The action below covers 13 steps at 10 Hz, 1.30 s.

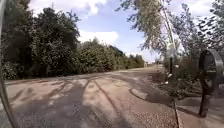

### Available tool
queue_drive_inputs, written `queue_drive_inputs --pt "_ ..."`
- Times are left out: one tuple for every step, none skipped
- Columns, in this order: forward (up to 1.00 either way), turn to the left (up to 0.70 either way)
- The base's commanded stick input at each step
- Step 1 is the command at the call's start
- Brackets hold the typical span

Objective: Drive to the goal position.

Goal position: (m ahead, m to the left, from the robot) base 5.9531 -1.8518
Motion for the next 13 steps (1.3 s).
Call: queue_drive_inputs --pt "0.04 0.00" --pt "0.04 0.00" --pt "0.04 0.00" --pt "0.04 0.00" --pt "0.04 0.00" --pt "0.04 0.00" --pt "0.04 0.00" --pt "0.04 0.00" --pt "0.04 0.00" --pt "0.04 0.00" --pt "0.04 0.00" --pt "0.02 0.00" --pt "0.01 0.00"
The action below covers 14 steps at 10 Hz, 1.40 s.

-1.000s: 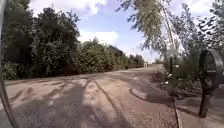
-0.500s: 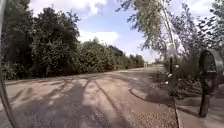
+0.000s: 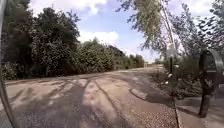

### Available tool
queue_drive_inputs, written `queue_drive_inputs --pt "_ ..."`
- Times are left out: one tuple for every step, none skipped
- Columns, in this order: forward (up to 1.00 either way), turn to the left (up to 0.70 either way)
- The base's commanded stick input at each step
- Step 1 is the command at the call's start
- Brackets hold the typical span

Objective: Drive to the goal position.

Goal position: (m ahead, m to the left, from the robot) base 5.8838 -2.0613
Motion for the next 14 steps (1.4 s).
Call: queue_drive_inputs --pt "0.00 0.00" --pt "0.03 0.00" --pt "0.01 0.00" --pt "0.00 0.00" --pt "0.03 0.00" --pt "0.03 0.00" --pt "-0.16 0.00" --pt "-0.66 0.00" --pt "-0.47 0.00" --pt "-0.29 0.00" --pt "-0.11 0.00" --pt "0.03 0.00" --pt "0.18 0.00" --pt "0.34 0.00"
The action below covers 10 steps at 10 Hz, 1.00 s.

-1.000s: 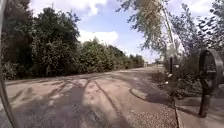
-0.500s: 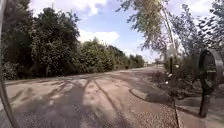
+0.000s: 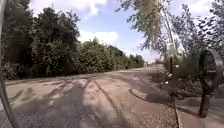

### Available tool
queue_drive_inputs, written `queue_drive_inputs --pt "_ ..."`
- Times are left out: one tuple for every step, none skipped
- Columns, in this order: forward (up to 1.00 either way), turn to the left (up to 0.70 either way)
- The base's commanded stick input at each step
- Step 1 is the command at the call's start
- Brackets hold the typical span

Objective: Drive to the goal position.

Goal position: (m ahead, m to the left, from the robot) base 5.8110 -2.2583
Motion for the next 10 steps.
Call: queue_drive_inputs --pt "0.49 0.00" --pt "0.64 0.00" --pt "0.70 0.00" --pt "0.70 0.00" --pt "0.70 0.00" --pt "0.70 0.00" --pt "0.70 0.00" --pt "0.70 0.00" --pt "0.70 0.00" --pt "0.70 0.00"
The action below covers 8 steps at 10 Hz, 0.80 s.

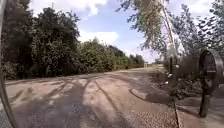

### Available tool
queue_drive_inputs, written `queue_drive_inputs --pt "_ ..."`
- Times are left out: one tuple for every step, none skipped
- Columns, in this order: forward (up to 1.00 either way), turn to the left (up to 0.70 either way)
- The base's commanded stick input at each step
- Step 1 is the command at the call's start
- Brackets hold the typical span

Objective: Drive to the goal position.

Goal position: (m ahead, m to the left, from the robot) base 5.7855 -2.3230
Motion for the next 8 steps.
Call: queue_drive_inputs --pt "0.70 0.00" --pt "0.70 0.00" --pt "0.70 0.00" --pt "0.70 0.00" --pt "0.70 0.00" --pt "0.70 0.00" --pt "0.70 0.00" --pt "0.70 0.00"
